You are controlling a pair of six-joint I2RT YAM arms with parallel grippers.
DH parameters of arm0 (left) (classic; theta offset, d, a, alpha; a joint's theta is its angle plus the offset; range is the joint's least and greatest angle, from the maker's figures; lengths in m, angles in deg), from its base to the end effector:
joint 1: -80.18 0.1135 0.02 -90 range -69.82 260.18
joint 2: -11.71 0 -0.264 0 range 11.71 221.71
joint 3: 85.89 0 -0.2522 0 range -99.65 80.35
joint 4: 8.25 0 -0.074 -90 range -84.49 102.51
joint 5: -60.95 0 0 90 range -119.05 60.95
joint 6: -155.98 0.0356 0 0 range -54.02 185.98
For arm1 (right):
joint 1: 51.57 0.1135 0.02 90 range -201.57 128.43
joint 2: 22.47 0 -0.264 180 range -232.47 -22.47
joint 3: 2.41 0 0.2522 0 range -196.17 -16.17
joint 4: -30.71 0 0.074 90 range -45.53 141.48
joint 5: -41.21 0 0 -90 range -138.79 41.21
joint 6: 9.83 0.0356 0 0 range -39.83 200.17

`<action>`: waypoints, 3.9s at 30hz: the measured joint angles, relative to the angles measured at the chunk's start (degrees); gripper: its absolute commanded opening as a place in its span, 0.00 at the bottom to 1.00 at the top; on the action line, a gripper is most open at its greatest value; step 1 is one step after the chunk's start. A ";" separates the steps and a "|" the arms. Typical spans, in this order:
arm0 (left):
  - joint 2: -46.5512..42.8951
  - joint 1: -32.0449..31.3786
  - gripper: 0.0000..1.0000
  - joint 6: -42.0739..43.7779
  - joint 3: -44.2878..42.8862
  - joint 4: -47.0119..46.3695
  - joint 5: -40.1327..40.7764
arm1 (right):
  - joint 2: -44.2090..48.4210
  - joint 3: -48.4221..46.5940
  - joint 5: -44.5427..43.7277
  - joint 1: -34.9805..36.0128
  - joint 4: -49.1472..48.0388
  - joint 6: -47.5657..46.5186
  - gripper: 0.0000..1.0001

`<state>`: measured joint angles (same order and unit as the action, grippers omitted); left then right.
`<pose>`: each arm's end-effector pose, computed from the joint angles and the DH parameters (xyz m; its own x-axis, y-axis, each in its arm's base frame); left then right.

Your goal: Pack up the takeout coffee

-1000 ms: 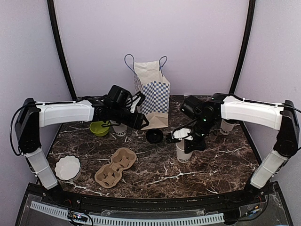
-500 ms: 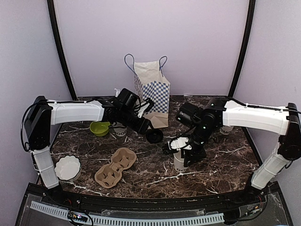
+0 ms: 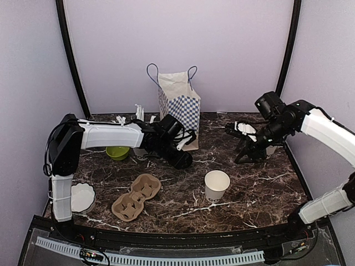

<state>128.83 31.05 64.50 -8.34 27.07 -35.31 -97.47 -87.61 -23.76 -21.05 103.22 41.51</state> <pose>0.2946 -0.3463 0.2008 -0.5216 0.5636 -0.6405 0.7843 0.6122 -0.1001 0.2071 0.1396 0.3191 -0.2024 -0.7764 -0.5969 -0.9681 0.2506 0.0023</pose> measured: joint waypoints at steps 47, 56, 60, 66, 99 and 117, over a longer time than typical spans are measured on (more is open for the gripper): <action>10.84 -4.94 0.06 9.11 -9.53 2.38 17.11 | 3.65 5.35 8.33 -10.80 -6.51 3.82 0.51; -5.64 -5.42 0.05 6.21 -7.19 -0.07 7.54 | 2.38 2.25 7.10 -10.93 -7.32 7.61 0.67; -15.26 -5.42 0.04 3.58 -1.38 -8.22 0.90 | 2.43 0.09 5.97 -12.17 -11.72 13.73 0.96; -22.34 -5.42 0.05 -0.33 8.92 -27.23 -8.74 | 3.19 -0.83 15.39 -16.85 -24.50 28.55 0.99; -20.46 -5.38 0.08 -12.76 18.69 -66.49 -24.55 | -9.03 2.45 50.64 -4.57 -69.70 82.03 0.87; -18.53 -5.42 0.42 -13.33 17.31 -67.36 -25.00 | -9.31 2.58 50.38 -4.90 -72.48 83.43 0.59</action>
<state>110.29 25.63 51.17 8.97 -40.29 -60.31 -106.78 -85.03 26.62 -25.95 30.74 124.94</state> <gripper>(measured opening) 0.282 0.689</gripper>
